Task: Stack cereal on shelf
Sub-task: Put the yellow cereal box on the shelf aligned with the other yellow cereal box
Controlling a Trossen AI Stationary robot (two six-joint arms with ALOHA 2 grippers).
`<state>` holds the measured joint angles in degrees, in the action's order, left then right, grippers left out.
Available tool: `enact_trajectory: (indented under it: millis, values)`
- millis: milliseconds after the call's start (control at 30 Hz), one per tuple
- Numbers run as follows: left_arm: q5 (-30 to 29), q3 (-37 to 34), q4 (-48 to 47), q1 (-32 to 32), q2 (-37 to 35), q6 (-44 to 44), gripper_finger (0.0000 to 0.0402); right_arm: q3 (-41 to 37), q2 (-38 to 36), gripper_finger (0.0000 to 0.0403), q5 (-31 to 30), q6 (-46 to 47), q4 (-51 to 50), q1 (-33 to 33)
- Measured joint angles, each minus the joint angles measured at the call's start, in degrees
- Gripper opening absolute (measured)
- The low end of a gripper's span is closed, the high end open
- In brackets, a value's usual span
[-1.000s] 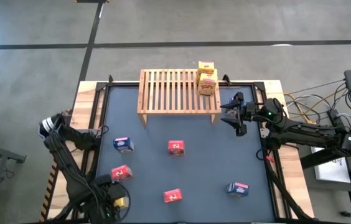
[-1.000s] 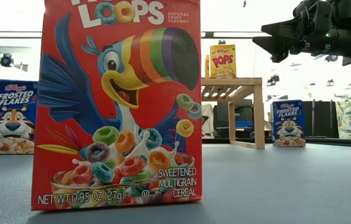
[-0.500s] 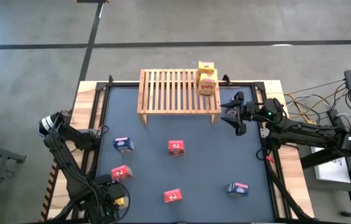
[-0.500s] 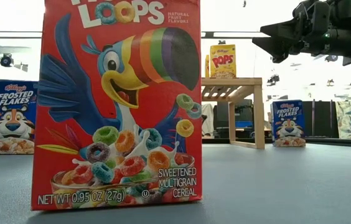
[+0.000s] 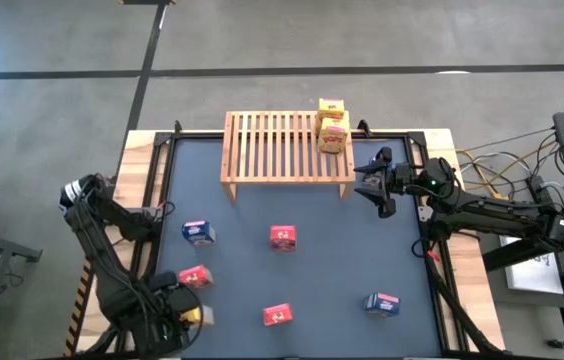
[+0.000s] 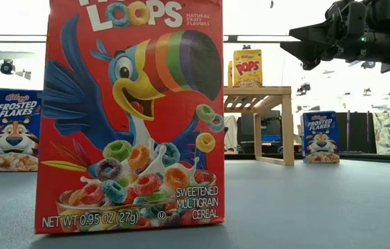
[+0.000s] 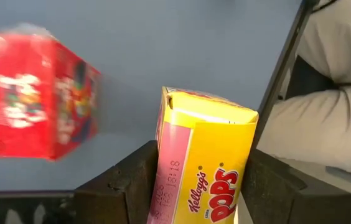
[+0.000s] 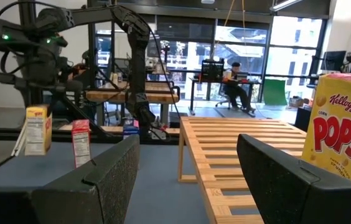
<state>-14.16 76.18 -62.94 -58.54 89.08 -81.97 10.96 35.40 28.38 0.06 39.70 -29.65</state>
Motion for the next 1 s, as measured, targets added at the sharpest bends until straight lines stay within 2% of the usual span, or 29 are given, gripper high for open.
enact_trajectory:
  millis: [167,300,700,867,1000]
  values:
    - [-5.20,2.94,-4.96,1.56,-2.08,1.28,0.0188,0.00,0.00,0.0258,-0.36,1.25,0.58,0.00]
    - [-6.29,5.20,-7.44,4.42,-3.20,4.16,0.0188,0.00,0.00,0.0258,-1.39,2.64,1.05,0.02]
    - [-6.50,12.65,-10.60,17.15,-3.32,23.91,0.0187,0.24,0.00,0.0258,-1.46,2.93,3.28,3.92]
    - [-6.61,15.89,-12.82,21.05,-3.39,29.30,0.0187,4.03,0.14,0.0258,-1.56,1.89,-2.88,6.88]
    - [-9.27,17.86,-13.04,23.46,-3.39,31.74,0.0187,7.16,1.91,0.0258,-1.89,-0.20,-7.85,9.80]
